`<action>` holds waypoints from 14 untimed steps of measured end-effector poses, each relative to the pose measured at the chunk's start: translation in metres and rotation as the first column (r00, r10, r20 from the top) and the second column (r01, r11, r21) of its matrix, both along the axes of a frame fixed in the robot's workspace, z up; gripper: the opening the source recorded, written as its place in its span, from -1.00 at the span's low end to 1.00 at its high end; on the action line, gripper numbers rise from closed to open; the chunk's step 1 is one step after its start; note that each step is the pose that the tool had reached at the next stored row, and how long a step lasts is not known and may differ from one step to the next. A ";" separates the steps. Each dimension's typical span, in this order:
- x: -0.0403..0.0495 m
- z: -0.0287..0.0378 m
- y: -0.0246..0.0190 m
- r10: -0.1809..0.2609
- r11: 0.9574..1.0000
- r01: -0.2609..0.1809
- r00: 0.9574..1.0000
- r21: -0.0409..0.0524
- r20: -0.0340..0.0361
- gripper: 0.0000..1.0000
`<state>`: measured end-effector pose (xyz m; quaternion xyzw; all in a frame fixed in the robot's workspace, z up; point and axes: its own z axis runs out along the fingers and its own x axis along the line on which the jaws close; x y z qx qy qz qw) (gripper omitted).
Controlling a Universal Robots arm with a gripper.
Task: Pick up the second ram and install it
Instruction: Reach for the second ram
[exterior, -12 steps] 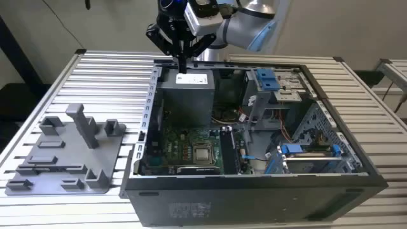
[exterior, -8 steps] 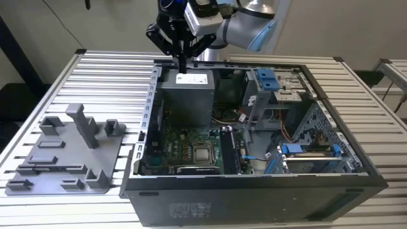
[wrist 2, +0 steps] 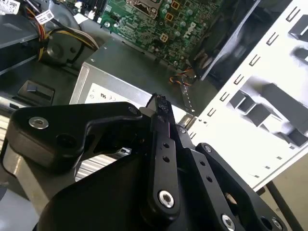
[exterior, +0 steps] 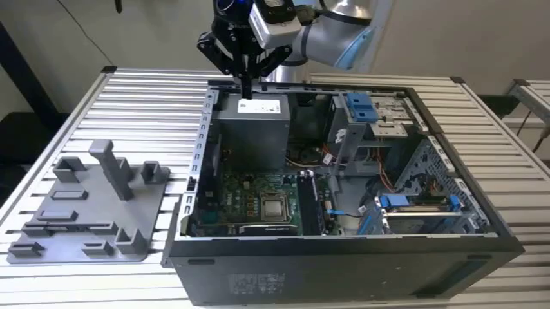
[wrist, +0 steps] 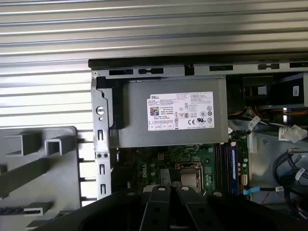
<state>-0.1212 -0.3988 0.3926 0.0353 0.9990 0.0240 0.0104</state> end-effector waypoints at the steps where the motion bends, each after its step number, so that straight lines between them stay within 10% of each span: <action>1: -0.0003 0.0000 0.0000 0.000 1.000 0.000 1.000 0.000 0.000 -0.79; 14: -0.0168 -0.0001 0.0000 0.000 1.000 0.000 1.000 0.000 0.000 -0.79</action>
